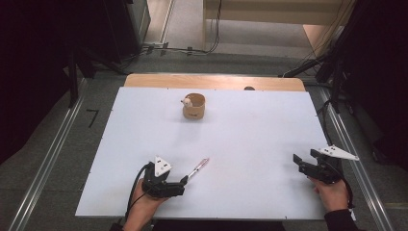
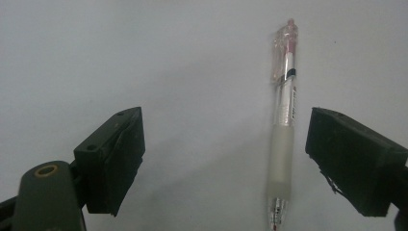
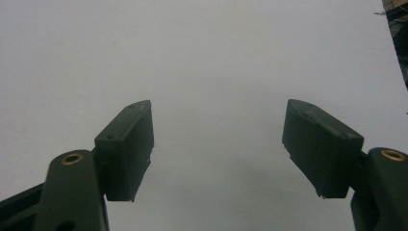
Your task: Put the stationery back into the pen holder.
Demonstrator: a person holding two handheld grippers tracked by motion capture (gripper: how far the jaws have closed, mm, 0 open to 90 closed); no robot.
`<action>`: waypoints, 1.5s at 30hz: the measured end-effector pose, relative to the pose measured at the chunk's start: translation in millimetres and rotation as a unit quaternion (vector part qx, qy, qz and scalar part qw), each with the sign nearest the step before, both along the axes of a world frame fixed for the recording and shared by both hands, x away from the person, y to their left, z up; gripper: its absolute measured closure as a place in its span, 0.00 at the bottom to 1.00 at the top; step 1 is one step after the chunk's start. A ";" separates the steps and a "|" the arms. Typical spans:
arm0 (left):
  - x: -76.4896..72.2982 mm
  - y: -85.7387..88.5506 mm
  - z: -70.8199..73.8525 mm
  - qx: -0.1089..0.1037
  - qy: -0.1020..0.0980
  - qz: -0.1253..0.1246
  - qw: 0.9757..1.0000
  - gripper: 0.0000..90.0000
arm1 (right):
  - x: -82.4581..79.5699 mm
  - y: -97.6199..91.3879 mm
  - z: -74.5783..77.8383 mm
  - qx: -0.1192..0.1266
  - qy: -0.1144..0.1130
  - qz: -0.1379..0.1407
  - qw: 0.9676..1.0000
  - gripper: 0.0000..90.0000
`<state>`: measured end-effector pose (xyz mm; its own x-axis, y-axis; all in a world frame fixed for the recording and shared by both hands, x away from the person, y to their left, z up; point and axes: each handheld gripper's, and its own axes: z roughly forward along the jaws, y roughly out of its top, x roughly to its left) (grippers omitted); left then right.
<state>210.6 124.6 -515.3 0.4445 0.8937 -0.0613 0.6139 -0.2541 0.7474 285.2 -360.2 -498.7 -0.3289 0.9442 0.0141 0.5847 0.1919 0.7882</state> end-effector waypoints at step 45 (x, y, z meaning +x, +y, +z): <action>-12.3 -11.6 -1.5 0.049 0.024 -0.067 0.996 0.78 | 0.0 1.1 -0.6 -0.002 0.003 0.000 1.000 0.28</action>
<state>198.3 113.0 -516.8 0.5582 0.8297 -0.0011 0.6048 -0.4059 0.6852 285.2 -359.2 -499.4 -0.3285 0.9444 0.0117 0.5901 0.1956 0.7833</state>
